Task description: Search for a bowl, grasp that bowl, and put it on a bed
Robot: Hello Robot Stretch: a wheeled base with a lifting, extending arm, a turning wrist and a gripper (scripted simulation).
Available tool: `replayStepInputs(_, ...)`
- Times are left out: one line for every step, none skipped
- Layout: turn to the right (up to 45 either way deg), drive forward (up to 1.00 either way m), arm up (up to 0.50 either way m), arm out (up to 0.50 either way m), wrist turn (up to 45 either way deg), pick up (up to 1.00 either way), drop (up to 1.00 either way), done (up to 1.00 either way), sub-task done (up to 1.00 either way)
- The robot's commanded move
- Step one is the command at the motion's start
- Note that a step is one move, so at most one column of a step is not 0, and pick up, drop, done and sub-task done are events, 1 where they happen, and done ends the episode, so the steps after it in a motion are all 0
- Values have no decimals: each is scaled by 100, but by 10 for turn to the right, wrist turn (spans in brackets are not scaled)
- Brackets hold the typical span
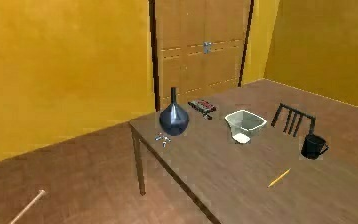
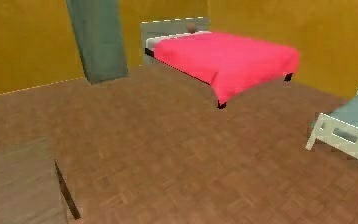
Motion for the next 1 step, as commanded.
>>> replayStepInputs(-450,0,0,0,0,0,0,0,0)
